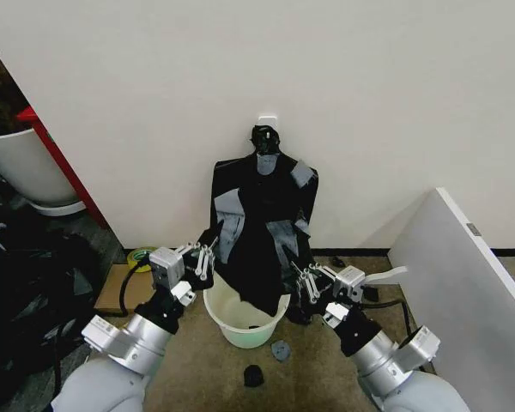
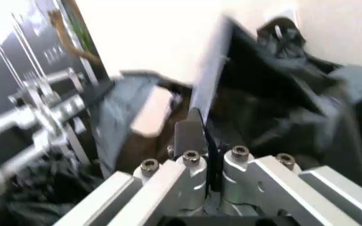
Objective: Place the garbage bag over the trash bin.
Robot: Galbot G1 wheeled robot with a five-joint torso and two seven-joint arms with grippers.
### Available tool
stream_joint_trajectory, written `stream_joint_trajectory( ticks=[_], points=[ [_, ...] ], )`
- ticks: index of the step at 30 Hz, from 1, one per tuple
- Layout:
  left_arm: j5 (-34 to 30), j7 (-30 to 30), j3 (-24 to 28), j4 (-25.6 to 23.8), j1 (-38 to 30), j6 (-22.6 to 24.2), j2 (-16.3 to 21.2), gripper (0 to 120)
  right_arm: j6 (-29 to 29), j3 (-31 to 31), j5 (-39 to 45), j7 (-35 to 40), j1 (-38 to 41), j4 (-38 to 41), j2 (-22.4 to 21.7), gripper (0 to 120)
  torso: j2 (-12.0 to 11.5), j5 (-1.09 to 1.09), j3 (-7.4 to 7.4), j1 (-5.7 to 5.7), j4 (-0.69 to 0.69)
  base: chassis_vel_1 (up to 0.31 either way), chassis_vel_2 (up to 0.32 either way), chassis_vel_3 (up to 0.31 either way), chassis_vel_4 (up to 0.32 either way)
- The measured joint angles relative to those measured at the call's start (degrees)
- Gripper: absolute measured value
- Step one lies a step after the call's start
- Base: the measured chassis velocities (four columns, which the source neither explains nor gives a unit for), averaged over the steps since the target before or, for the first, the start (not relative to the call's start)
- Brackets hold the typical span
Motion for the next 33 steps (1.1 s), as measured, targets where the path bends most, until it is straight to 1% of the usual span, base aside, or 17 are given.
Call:
stream_joint_trajectory(
  ticks=[3,4,6,8,11,15,17,18,24,27,29,32,33],
  points=[
    [-0.6,-0.2,-0.2,-0.7,-0.2,0.1,0.2,0,-2.3,1.1,6.7,0.9,2.2,1.9,-1.4,0,0.0,-0.02,0.00,0.00,0.02,0.000,0.000,0.000,0.000],
    [-0.6,-0.2,-0.2,-0.7,-0.2,0.1,0.2,0,-2.3,1.1,6.7,0.9,2.2,1.9,-1.4,0,0.0,-0.02,0.00,0.00,0.02,0.000,0.000,0.000,0.000],
    [-1.1,-0.2,-0.4,-1.0,-0.8,0.1,0.3,0,-3.0,1.7,10.2,1.1,3.1,2.3,-2.9,0,0.0,-0.01,0.00,0.00,0.02,0.000,0.000,0.000,0.000],
    [-1.5,-0.2,-0.5,-1.0,-1.2,0.1,0.3,0,-3.2,1.5,11.2,1.1,3.3,2.3,-3.3,0,0.0,-0.01,0.00,0.00,0.00,0.000,0.000,0.000,0.000],
    [-1.5,-0.2,-0.5,-0.3,-1.5,0.0,0.0,0,-3.2,0.7,10.8,0.8,3.5,1.9,-2.7,0,0.0,-0.01,0.00,0.00,0.00,0.000,0.000,0.000,0.000],
    [-1.4,-0.3,-0.1,2.3,-2.7,-0.5,-1.1,0,-3.1,-1.1,10.1,0.6,5.4,-0.8,-0.5,0,0.0,-0.01,0.00,0.00,0.00,0.000,0.000,0.000,0.000],
    [-1.3,-0.5,0.3,3.7,-3.8,-0.6,-1.7,0,-3.1,-1.8,10.8,0.8,7.7,-2.2,0.0,0,0.0,-0.01,0.00,0.00,0.01,0.000,0.000,0.000,0.000],
    [-1.3,-0.5,0.3,3.7,-3.8,-0.6,-1.7,0,-3.1,-1.8,10.8,0.8,7.7,-2.2,0.0,0,0.0,-0.01,0.00,0.00,0.01,0.000,0.000,0.000,0.000],
    [-2.2,-1.2,1.2,7.9,-9.3,-0.7,-2.1,0,-3.6,-4.4,16.1,2.7,17.2,-6.4,1.4,0,0.0,-0.01,0.01,0.00,0.01,0.000,0.000,0.000,0.000],
    [-3.0,-1.4,1.5,9.1,-10.6,-0.7,-2.0,0,-4.0,-5.4,16.9,3.2,19.3,-7.5,2.2,0,0.0,-0.01,0.01,0.00,0.01,0.000,0.000,0.000,0.000],
    [-3.5,-1.6,2.1,10.3,-11.2,-0.7,-2.2,0,-4.1,-5.8,16.9,3.3,19.6,-8.3,2.7,0,0.0,-0.01,0.01,0.00,0.01,0.000,0.000,0.000,0.000],
    [-2.6,-1.5,3.4,12.8,-10.8,-1.1,-3.5,0,-3.9,-5.8,15.3,2.7,17.3,-9.7,2.9,0,0.0,-0.01,0.01,0.00,0.00,0.000,0.000,0.000,0.000],
    [-2.6,-1.5,3.4,12.8,-10.8,-1.1,-3.5,0,-3.9,-5.8,15.3,2.7,17.3,-9.7,2.9,0,0.0,-0.01,0.01,0.00,0.00,0.000,0.000,0.000,0.000]
  ],
)
